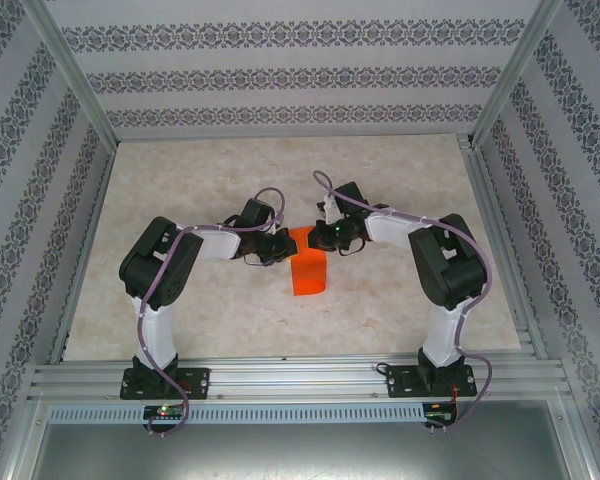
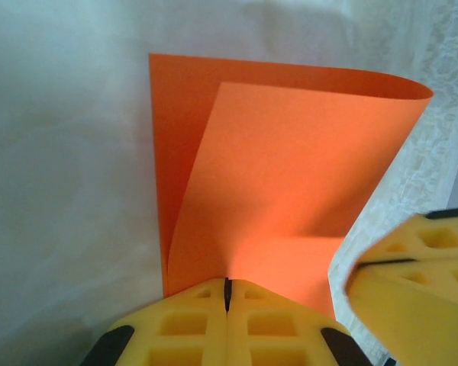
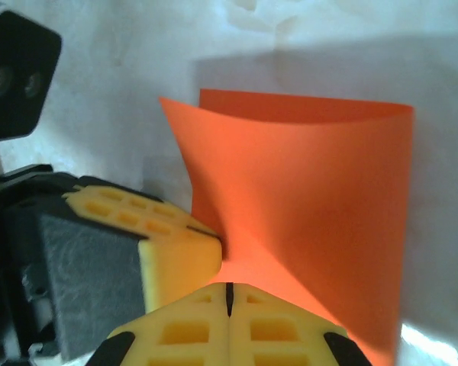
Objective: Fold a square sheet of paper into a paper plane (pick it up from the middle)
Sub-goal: First fold the paper in half at the center of the table.
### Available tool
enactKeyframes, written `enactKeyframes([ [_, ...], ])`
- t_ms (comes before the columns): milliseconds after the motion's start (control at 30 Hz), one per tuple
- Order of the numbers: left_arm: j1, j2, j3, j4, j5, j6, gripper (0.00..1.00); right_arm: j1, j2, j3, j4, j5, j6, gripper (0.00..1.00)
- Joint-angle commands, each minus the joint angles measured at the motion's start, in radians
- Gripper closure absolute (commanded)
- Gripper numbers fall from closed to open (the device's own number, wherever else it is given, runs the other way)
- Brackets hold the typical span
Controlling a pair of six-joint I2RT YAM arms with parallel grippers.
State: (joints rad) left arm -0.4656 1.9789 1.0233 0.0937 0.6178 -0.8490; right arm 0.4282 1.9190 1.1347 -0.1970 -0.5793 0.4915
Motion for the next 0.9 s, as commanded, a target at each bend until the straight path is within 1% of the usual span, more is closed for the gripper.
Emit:
enactKeyframes([
  [0, -0.011, 0.124, -0.083, -0.273, -0.193, 0.011, 1.00, -0.016, 0.051, 0.011, 0.019, -0.021, 0.019, 1.00],
  [100, -0.011, 0.124, -0.087, -0.276, -0.199, 0.010, 1.00, -0.046, 0.063, -0.017, 0.026, -0.016, 0.014, 1.00],
  [200, -0.012, 0.126, -0.091, -0.276, -0.200, 0.008, 1.00, -0.098, 0.053, -0.066, 0.027, -0.002, -0.005, 1.00],
  [300, -0.012, 0.126, -0.094, -0.275, -0.200, 0.007, 1.00, -0.156, 0.023, -0.103, 0.023, 0.012, -0.018, 1.00],
  [367, -0.012, 0.127, -0.094, -0.273, -0.197, 0.009, 1.00, -0.176, -0.004, -0.105, 0.017, 0.017, -0.021, 1.00],
  [433, -0.011, 0.128, -0.090, -0.273, -0.194, 0.011, 1.00, -0.165, -0.028, -0.090, 0.010, 0.017, -0.018, 1.00],
  [533, -0.012, 0.129, -0.088, -0.274, -0.193, 0.014, 1.00, -0.110, -0.036, -0.049, 0.010, 0.014, -0.003, 1.00],
  [667, -0.011, 0.129, -0.088, -0.274, -0.194, 0.014, 1.00, -0.043, 0.026, 0.006, 0.055, -0.016, 0.041, 1.00],
  [767, -0.012, 0.128, -0.089, -0.276, -0.193, 0.015, 1.00, -0.024, 0.080, 0.044, 0.081, -0.024, 0.068, 1.00],
  [867, -0.011, 0.129, -0.091, -0.278, -0.193, 0.017, 1.00, -0.038, 0.114, 0.064, 0.082, -0.009, 0.076, 1.00],
])
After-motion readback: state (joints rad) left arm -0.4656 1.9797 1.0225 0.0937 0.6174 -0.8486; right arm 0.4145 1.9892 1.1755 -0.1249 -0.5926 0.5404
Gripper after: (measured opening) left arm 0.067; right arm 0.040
